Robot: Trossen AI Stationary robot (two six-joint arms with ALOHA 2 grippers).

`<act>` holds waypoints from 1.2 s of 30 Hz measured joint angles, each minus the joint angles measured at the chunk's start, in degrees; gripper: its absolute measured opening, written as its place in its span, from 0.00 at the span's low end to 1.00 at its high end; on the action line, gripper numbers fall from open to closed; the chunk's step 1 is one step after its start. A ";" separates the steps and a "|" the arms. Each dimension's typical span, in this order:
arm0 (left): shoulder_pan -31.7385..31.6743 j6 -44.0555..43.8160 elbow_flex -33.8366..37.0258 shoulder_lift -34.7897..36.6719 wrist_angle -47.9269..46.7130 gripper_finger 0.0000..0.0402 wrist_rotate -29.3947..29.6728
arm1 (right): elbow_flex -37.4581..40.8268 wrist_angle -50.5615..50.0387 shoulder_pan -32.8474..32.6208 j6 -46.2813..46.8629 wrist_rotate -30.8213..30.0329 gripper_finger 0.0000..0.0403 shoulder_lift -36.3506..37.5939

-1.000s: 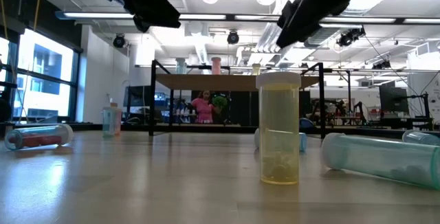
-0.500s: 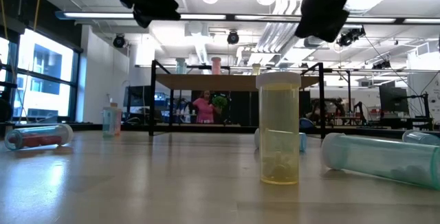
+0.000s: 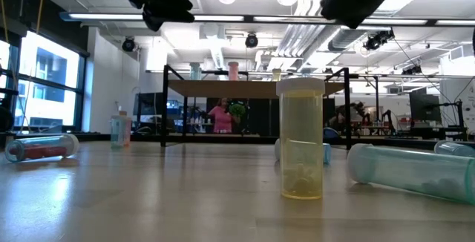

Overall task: Pick and place medicine bottles onto shelf by color
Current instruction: Align the yellow pill bottle with the yellow bottle on the shelf

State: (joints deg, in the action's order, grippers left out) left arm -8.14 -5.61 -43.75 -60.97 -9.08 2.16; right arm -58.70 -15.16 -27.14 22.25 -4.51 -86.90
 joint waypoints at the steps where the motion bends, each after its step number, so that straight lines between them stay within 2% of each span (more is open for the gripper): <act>1: 0.00 -0.21 0.00 0.00 0.00 0.41 0.01 | 0.00 0.52 -0.25 -0.75 -0.01 0.51 -0.70; 11: 0.00 -1.73 0.02 -0.02 -0.11 0.41 -0.01 | 0.00 11.78 -1.07 -10.48 1.61 0.51 -7.74; 27: -0.07 -1.94 0.02 -0.02 -0.09 0.41 -0.01 | 0.00 21.94 -1.05 -12.24 3.31 0.51 -15.15; 36: -0.04 -1.93 0.02 -0.02 -0.07 0.41 -0.01 | 0.00 23.61 -1.05 -12.23 4.00 0.51 -18.65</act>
State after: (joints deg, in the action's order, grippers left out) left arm -8.19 -7.54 -43.72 -60.99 -9.15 2.15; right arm -58.70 8.45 -28.18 10.02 -0.51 -105.54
